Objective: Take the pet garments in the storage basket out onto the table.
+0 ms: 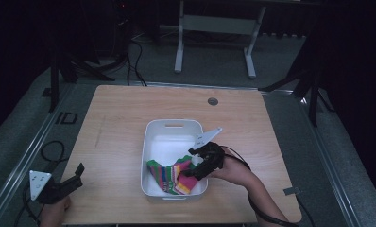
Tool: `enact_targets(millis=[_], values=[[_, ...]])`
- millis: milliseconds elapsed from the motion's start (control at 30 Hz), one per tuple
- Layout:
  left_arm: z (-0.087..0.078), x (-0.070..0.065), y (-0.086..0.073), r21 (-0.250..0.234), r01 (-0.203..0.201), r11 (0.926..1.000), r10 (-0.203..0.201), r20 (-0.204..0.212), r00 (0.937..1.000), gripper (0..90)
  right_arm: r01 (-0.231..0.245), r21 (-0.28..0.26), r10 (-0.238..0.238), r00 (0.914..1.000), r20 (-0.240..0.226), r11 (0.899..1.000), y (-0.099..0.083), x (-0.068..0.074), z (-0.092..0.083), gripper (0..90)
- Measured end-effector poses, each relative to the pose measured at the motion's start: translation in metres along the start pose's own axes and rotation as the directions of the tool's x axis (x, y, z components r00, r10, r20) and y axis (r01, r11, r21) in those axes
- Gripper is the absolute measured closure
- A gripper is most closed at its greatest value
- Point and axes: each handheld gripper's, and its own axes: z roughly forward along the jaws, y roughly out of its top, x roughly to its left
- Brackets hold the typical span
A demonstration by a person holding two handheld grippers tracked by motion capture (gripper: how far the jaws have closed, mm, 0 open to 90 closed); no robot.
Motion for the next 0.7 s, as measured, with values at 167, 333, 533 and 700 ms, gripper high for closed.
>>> enact_targets(millis=[167, 333, 533, 700], values=[[0.0, 0.0, 0.0, -0.001, 0.0, 1.0, 0.0, 0.002, 1.0, 0.9, 0.033, 0.068, -0.032, 0.9994, -0.015, 0.997, 0.009, 0.006, 0.021, 13.4], [0.0, 0.0, 0.0, -0.001, 0.003, 1.0, -0.003, 0.003, 1.0, 0.9, 0.087, 0.144, -0.084, 0.9961, -0.028, 0.986, 0.018, 0.013, 0.039, 13.4], [0.0, 0.001, 0.0, -0.002, 0.004, 1.0, -0.004, 0.007, 1.0, 0.9, 0.174, 0.268, -0.168, 0.9847, -0.046, 0.948, 0.023, 0.021, 0.056, 19.8], [0.0, 0.001, 0.0, -0.001, 0.003, 1.0, -0.003, 0.008, 1.0, 0.9, 0.227, 0.397, -0.217, 0.9736, -0.072, 0.889, 0.021, 0.027, 0.072, 23.5]])
